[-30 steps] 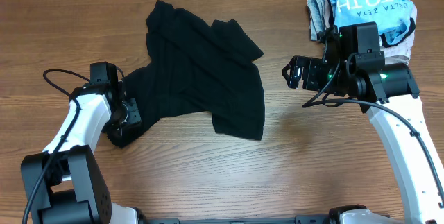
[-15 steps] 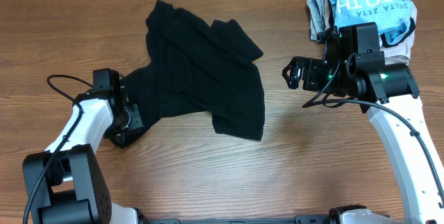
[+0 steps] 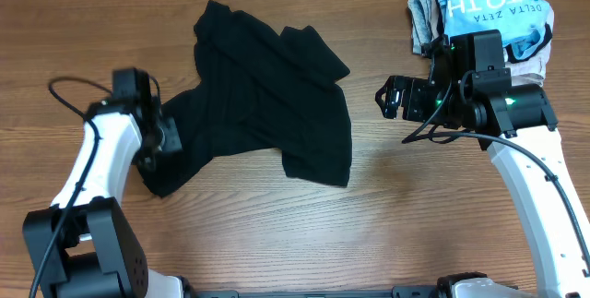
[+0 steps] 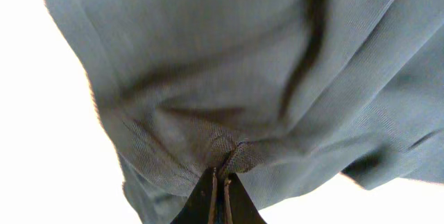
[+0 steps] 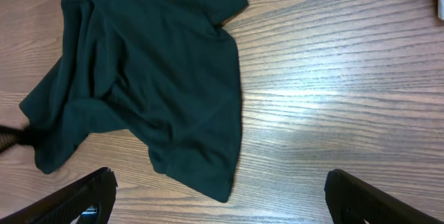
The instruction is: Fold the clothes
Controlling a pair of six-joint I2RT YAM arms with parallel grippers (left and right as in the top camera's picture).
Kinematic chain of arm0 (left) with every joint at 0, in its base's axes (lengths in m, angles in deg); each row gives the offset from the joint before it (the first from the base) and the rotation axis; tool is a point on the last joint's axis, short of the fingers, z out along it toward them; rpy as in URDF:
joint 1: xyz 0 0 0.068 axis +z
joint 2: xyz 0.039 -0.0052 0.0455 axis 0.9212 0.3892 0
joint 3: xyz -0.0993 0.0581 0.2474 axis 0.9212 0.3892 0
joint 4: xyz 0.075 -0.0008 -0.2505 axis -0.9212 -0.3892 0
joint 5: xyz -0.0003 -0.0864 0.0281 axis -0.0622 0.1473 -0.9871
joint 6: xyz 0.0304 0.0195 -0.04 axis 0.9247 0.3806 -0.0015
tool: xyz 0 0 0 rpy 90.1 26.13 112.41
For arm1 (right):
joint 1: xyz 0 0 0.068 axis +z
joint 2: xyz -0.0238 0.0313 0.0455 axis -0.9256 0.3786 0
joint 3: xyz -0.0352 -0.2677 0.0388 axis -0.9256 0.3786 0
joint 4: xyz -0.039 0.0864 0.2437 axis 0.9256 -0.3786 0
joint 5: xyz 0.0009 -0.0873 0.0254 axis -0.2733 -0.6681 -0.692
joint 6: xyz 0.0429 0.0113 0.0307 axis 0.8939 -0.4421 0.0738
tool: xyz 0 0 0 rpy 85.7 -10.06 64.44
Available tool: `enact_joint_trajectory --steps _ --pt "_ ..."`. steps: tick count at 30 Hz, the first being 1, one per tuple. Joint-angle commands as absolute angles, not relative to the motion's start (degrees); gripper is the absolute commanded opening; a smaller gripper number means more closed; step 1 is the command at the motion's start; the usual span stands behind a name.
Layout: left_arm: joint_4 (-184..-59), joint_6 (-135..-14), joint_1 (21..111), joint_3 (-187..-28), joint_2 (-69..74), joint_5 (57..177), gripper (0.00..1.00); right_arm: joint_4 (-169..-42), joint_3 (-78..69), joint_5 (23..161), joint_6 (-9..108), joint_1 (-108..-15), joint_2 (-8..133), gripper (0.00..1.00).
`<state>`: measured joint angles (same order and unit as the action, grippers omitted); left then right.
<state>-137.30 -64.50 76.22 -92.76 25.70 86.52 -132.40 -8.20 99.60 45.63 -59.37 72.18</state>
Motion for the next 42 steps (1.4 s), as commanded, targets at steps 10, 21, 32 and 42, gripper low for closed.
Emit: enact_joint_trajectory --steps 10,21,32,42 --pt "-116.5 -61.1 86.3 -102.3 26.6 78.6 0.04 -131.9 -9.4 97.0 45.5 -59.2 72.4 0.99" --pt "-112.0 -63.0 92.4 -103.2 30.6 84.8 1.00 -131.5 -9.4 96.8 45.4 -59.2 72.4 0.99" --pt "-144.6 -60.9 89.4 -108.1 28.7 104.2 0.90 -131.6 -9.4 96.8 45.4 -59.2 72.4 1.00" --pt "-134.2 -61.0 87.3 -93.3 29.0 99.5 0.86 -131.6 -9.4 96.8 45.4 -59.2 72.4 1.00"
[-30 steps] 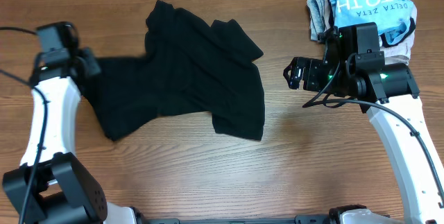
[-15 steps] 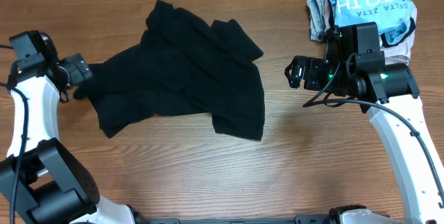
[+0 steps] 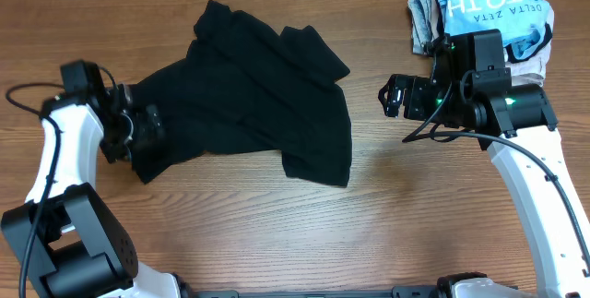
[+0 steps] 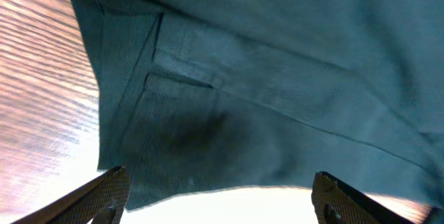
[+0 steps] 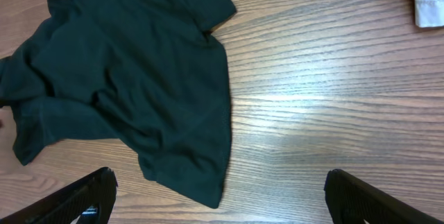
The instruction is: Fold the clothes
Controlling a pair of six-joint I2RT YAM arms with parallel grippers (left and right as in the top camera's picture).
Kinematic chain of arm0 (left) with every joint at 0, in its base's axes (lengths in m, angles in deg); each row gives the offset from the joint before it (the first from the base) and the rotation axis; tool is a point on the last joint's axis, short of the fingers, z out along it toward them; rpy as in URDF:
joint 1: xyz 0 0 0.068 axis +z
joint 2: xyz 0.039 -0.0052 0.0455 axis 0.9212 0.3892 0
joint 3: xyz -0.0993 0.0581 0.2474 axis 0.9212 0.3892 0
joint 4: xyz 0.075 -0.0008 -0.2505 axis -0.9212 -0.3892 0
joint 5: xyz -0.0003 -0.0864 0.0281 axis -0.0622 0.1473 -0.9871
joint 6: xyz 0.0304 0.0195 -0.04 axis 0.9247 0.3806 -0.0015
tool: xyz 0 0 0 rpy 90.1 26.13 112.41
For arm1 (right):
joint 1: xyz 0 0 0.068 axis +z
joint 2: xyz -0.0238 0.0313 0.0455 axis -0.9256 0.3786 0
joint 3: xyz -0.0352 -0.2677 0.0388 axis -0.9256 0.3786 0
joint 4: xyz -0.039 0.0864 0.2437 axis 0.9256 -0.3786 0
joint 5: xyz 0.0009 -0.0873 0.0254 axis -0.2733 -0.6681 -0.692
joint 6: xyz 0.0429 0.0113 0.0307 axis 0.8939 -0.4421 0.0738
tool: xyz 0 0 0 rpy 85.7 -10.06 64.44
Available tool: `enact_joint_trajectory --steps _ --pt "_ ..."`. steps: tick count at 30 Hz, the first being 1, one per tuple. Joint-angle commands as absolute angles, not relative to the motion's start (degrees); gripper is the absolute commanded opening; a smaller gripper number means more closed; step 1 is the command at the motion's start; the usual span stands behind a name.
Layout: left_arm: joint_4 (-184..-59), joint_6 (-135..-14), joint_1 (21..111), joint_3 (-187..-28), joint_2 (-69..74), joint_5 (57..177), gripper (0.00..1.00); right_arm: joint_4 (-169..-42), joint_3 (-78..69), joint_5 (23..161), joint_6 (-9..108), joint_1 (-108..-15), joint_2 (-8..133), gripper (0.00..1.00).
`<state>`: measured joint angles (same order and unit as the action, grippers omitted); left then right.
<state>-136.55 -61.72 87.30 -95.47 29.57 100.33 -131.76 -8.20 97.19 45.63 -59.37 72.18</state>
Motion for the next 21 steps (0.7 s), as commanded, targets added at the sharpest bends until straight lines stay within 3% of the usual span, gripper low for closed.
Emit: enact_joint_trajectory --steps 1,9,16,21 --pt "-132.6 -61.0 87.3 -92.7 29.0 99.5 0.85 -131.6 -9.4 96.8 45.4 -59.2 72.4 1.00" --pt "-125.1 -61.0 87.3 -91.9 29.9 99.1 0.81 -131.6 -9.4 96.8 45.5 -59.2 72.4 1.00" --pt "-124.6 -62.5 87.3 -90.3 30.5 98.1 0.60 -131.6 -9.4 96.8 45.5 -59.2 72.4 1.00" --pt "-121.5 -65.2 87.3 -87.4 30.5 94.8 0.59 -131.6 -9.4 96.8 45.5 -59.2 72.4 1.00"
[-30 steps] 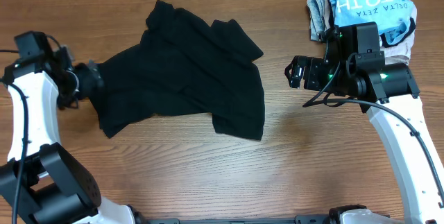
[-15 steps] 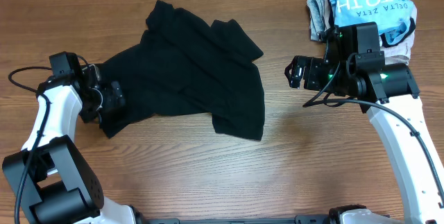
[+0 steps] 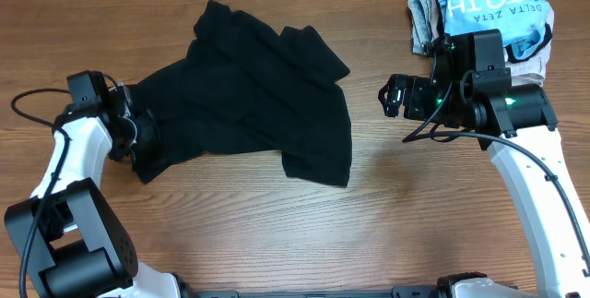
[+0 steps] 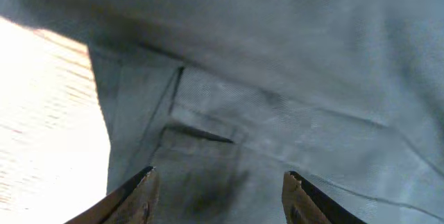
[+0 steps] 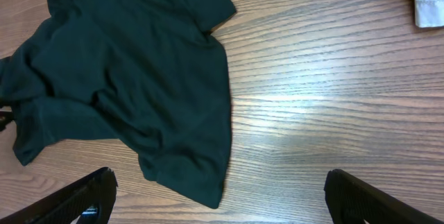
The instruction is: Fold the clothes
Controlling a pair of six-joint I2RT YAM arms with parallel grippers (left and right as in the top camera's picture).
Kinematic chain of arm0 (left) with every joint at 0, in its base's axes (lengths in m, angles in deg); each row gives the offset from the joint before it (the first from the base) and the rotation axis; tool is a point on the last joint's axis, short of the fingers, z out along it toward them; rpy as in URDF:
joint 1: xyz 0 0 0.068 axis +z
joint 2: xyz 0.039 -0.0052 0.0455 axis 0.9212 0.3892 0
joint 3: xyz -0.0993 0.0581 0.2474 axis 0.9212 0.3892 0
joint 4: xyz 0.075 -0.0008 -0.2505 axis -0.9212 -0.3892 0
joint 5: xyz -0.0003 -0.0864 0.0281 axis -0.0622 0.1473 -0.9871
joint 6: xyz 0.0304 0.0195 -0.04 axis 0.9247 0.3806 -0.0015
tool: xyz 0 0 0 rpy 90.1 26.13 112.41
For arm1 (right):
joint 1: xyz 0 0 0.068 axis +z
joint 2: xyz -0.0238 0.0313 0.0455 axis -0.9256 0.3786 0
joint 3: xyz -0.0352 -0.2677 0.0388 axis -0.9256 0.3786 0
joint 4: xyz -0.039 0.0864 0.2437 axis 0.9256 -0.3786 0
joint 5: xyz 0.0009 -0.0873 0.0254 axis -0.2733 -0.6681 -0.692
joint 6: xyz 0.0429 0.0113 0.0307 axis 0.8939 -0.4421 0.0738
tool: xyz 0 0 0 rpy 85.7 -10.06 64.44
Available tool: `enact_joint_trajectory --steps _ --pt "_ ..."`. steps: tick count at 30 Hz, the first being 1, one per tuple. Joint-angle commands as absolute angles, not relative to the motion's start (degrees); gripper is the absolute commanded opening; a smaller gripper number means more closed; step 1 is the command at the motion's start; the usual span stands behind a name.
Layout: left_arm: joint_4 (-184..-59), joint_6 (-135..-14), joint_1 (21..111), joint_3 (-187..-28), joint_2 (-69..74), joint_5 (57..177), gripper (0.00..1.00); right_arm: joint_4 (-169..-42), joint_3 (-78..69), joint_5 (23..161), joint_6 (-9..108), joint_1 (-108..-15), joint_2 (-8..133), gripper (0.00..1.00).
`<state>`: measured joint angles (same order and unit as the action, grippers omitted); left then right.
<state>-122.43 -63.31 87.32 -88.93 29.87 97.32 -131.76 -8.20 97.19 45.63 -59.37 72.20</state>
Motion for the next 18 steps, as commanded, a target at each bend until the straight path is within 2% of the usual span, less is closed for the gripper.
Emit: enact_joint_trajectory --steps 1,14,18 --pt "-120.8 -65.4 87.3 -87.0 30.5 94.8 0.59 -131.5 -9.4 96.8 45.5 -59.2 72.4 1.00" --pt "-117.1 -68.0 87.2 -86.3 30.5 94.8 0.55 -131.4 -9.4 96.8 45.5 -59.2 72.4 1.00" --pt "-116.3 -68.0 86.9 -86.2 30.6 94.8 0.57 -131.2 -9.4 96.8 45.5 -59.2 72.4 1.00"
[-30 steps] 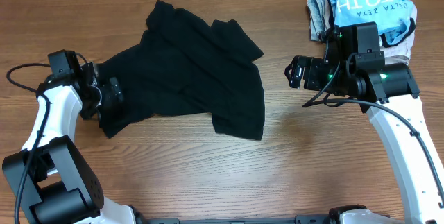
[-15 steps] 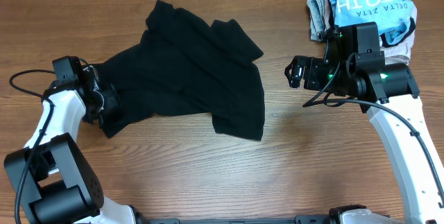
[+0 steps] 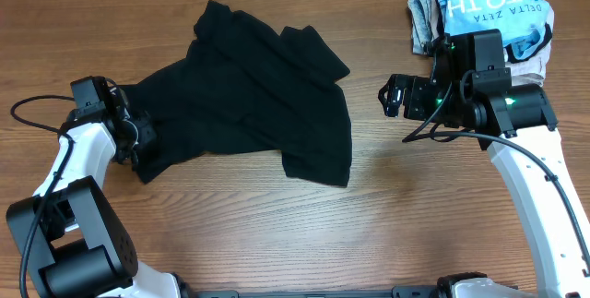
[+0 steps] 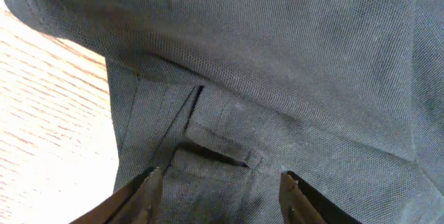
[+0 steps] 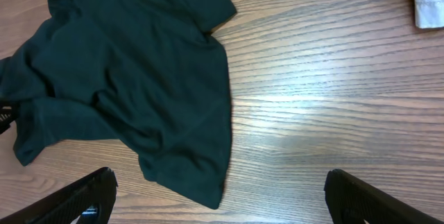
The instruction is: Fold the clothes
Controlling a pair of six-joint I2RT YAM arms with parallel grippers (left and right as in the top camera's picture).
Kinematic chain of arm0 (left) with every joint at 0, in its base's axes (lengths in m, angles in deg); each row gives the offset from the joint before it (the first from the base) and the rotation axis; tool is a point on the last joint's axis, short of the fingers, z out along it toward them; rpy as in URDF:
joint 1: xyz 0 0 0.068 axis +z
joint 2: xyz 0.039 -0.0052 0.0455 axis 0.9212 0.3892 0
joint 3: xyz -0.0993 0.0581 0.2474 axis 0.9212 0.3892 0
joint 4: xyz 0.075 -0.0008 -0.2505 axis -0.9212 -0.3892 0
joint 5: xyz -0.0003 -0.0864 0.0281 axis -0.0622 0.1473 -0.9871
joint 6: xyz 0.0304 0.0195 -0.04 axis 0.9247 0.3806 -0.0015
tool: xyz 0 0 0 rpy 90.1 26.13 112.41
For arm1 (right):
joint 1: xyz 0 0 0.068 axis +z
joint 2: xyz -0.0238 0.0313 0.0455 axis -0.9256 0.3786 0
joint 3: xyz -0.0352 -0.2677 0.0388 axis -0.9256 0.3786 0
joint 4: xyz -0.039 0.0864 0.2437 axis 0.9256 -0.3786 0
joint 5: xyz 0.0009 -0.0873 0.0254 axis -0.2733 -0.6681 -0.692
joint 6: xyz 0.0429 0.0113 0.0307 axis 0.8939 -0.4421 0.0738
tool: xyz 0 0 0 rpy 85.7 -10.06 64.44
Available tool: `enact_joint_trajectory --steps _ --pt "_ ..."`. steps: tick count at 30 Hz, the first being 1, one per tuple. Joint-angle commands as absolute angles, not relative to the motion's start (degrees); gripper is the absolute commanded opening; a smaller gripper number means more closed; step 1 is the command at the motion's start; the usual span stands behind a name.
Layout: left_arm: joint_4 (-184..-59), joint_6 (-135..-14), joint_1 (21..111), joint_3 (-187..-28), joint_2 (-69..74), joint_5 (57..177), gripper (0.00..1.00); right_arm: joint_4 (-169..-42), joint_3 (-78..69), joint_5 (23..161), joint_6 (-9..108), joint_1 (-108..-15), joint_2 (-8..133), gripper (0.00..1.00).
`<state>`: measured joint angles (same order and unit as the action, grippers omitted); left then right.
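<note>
A black shirt (image 3: 258, 95) lies rumpled across the middle left of the wooden table (image 3: 415, 215); it also shows as a dark green shirt (image 5: 139, 78) in the right wrist view. My left gripper (image 3: 138, 137) sits at the shirt's left end, jaws open, straddling a hemmed edge of the fabric (image 4: 222, 148) that fills the left wrist view. My right gripper (image 3: 392, 97) hovers open above bare wood, right of the shirt, its fingers (image 5: 83, 196) wide apart and holding nothing.
A pile of folded clothes (image 3: 484, 7) with a blue printed shirt on top sits at the back right corner, just behind my right arm. A white cloth edge (image 5: 427, 5) shows at the right wrist view's upper right.
My left gripper has edged slightly closer onto the shirt's left hem, still open. The shirt and my right arm have not moved.
At first my left gripper was shut on the shirt's lower left part, nearer the table's front. Then it was open and further left and back, with that part of the shirt stretched out leftward. Since then it has stayed open at the hem. The right gripper stayed open throughout.
</note>
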<state>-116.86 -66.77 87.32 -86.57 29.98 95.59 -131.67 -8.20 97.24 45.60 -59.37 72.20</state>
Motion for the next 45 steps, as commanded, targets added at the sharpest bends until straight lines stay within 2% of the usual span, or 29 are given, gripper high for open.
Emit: enact_joint_trajectory --steps 1,10,19,21,24,34,39,45 --pt "-116.0 -68.0 86.6 -86.2 30.6 94.8 0.58 -131.0 -9.4 96.8 45.5 -59.2 72.4 1.00" --pt "-115.3 -70.9 84.0 -86.2 34.2 93.5 0.57 -130.8 -9.4 96.8 45.5 -59.2 72.4 0.99" --pt "-115.3 -71.7 83.7 -86.3 37.0 91.9 0.50 -130.8 -9.4 96.7 45.5 -59.2 72.4 0.99" --pt "-115.4 -71.6 83.7 -86.3 37.0 91.8 0.38 -130.7 -9.4 96.6 45.5 -59.2 72.4 0.99" --pt "-115.4 -71.6 83.7 -86.3 37.0 91.8 0.29 -130.7 -9.4 96.6 45.5 -59.2 72.4 1.00" --pt "-114.6 -71.4 83.7 -86.3 37.0 90.0 0.27 -130.7 -9.4 96.6 45.5 -59.2 72.4 1.00" --pt "-114.7 -71.4 83.7 -86.6 37.0 89.9 0.04 -130.7 -9.4 96.6 45.5 -59.2 72.4 0.99" --pt "-124.2 -71.4 84.0 -94.0 37.0 89.6 0.04 -130.7 -9.4 96.6 45.5 -59.2 72.4 0.99"
